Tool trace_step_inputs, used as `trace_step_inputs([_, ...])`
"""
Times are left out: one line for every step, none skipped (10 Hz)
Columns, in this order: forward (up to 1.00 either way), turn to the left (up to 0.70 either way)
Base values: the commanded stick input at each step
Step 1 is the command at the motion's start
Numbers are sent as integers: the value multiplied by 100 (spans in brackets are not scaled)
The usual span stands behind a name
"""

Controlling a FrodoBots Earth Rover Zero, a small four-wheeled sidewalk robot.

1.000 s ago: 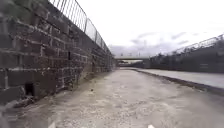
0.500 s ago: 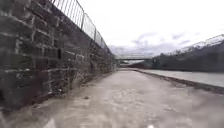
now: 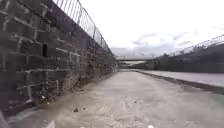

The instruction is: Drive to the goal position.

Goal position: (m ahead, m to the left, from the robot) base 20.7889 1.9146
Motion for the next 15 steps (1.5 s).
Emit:
trace_step_inputs([100,0])
trace_step_inputs([100,0])
trace_step_inputs([100,0])
trace_step_inputs([100,0])
trace_step_inputs([100,0])
trace_step_inputs([100,0])
trace_step_inputs([100,0])
trace_step_inputs([100,0])
trace_step_inputs([100,-27])
trace_step_inputs([100,-27])
trace_step_inputs([100,-27])
trace_step_inputs([100,0])
trace_step_inputs([100,0])
trace_step_inputs([100,-1])
trace_step_inputs([100,-11])
